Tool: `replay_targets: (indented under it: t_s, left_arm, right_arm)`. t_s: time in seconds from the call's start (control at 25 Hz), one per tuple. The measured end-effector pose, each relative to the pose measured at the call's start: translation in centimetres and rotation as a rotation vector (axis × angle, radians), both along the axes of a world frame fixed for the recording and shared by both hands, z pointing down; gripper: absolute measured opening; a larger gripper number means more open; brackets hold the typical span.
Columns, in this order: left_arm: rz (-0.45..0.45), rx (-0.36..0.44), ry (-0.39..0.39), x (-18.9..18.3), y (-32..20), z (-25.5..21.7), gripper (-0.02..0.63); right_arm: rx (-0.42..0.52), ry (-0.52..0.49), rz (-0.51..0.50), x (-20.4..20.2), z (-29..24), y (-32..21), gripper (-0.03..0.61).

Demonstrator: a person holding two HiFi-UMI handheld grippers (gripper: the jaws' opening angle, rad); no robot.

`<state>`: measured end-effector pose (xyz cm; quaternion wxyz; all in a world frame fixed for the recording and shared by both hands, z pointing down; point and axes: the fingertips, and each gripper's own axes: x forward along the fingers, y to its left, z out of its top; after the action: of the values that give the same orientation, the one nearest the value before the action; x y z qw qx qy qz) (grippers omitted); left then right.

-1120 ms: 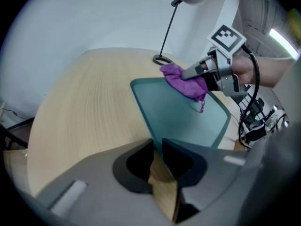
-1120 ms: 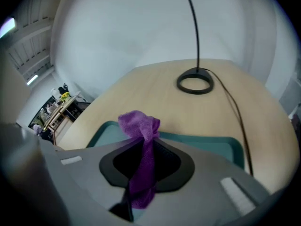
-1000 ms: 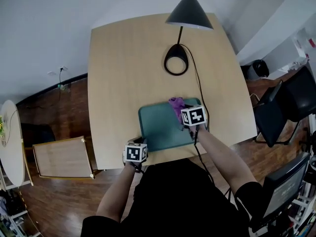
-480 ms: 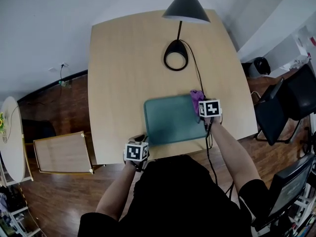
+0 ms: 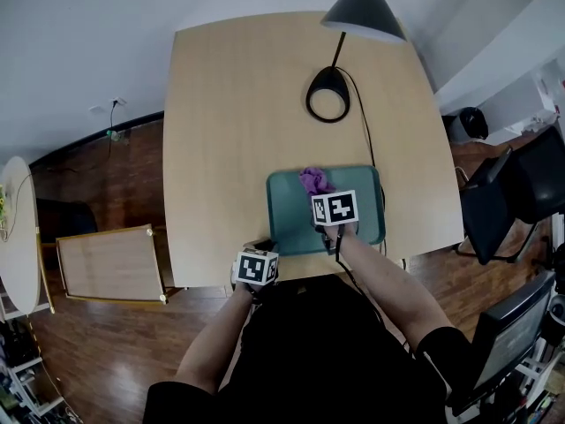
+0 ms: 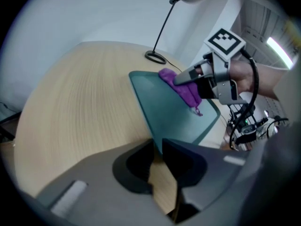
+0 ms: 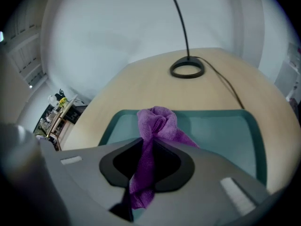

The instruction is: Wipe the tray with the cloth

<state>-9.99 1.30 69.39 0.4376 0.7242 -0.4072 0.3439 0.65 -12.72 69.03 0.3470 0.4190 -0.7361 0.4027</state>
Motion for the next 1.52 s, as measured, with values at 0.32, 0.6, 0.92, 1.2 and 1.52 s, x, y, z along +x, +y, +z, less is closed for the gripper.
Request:
replay_targets:
  t_s: [0.32,0.6,0.92,1.2,1.52]
  left_arm:
    - [-0.004,0.014,0.026,-0.4,-0.1,0.1,0.081]
    - [-0.030,0.011,0.047,-0.9,0.1,0.3,0.081]
    - [-0.052,0.001,0.038,-0.8,-0.1,0.5,0.080]
    - [-0.037,-0.008,0.066,-0.4,0.1,1.1,0.080]
    - [-0.049,0.000,0.061,-0.3,-0.1,1.0,0.078]
  right_arm:
    - [-0.121,-0.195,-0.097,-13.0,0.0,3.6,0.064]
    - [-0.040,-0.087,-0.107,-7.5,0.1,2.4,0.064]
    - [0.050,0.093,-0.004,7.5,0.6,0.3,0.063]
    - [0.047,0.210,0.123,18.6,0.7,0.0,0.063]
    - [0.091,0.260,0.096,17.5,0.7,0.5,0.063]
